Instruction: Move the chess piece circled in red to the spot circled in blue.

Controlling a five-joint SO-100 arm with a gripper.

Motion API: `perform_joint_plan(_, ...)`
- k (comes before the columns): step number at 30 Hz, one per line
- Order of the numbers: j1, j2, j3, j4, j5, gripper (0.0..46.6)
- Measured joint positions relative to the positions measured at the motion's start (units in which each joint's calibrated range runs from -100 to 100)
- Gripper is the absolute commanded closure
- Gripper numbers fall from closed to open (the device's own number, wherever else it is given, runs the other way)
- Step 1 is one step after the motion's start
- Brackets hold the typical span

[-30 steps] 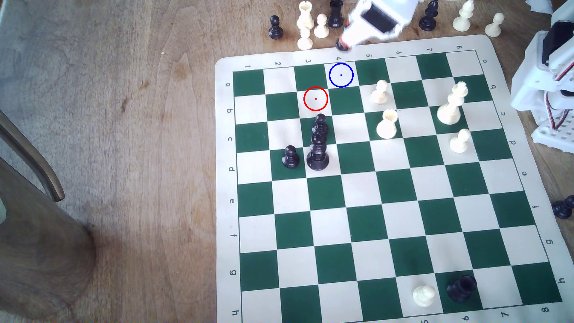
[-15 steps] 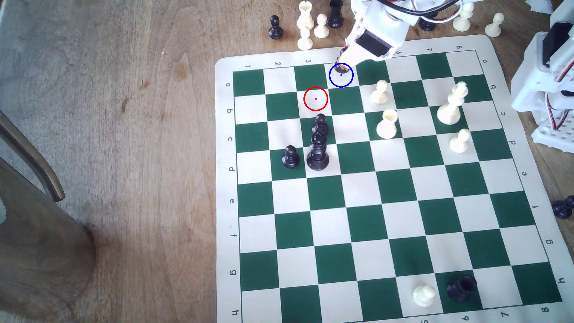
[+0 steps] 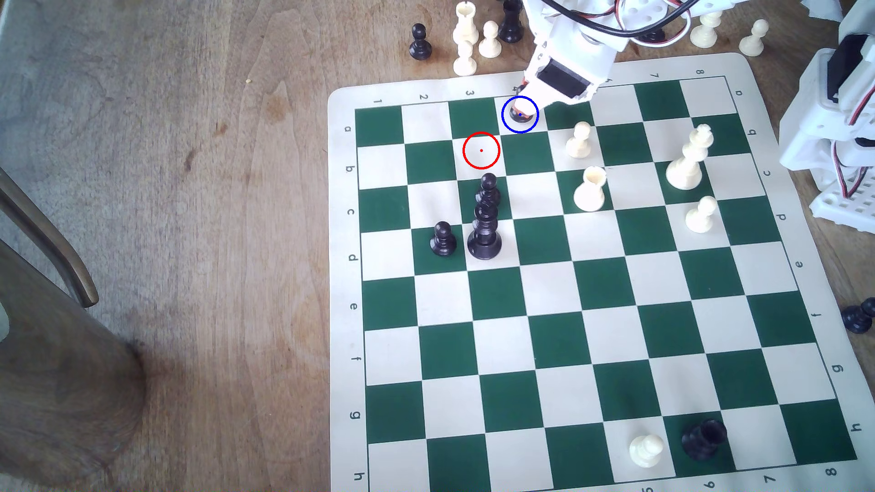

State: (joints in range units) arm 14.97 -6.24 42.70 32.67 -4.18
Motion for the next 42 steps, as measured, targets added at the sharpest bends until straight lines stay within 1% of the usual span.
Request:
perform_joint_plan(3, 0.0, 0.0, 0.0, -0.2, 0.0, 44.7)
perform_joint_plan(7, 0.0, 0.0, 0.0, -0.3, 0.0, 40.3)
perform_joint_plan(13, 0.0, 0.1, 0.0, -0.3, 0.0, 25.6)
perform_joint_plan(16, 0.0, 0.1, 0.2, -0.3, 0.0, 23.3)
perform_joint_plan(23, 0.9, 0.1, 0.7, -0.3, 0.0, 22.7)
perform_joint_plan(26, 1.3, -0.3, 1.1, -0.3, 0.0, 20.4)
perform_joint_plan(29, 1.2, -3.1, 2.4, -0.2, 0.0, 18.9)
perform_joint_plan(30, 1.2, -4.3, 2.8, 0.2, 0.0, 15.9)
perform_joint_plan(35, -0.4, -11.7, 4.3, 2.2, -0.1, 12.4)
perform_joint_plan(42, -3.9, -25.6, 9.0, 5.8, -0.8, 9.9)
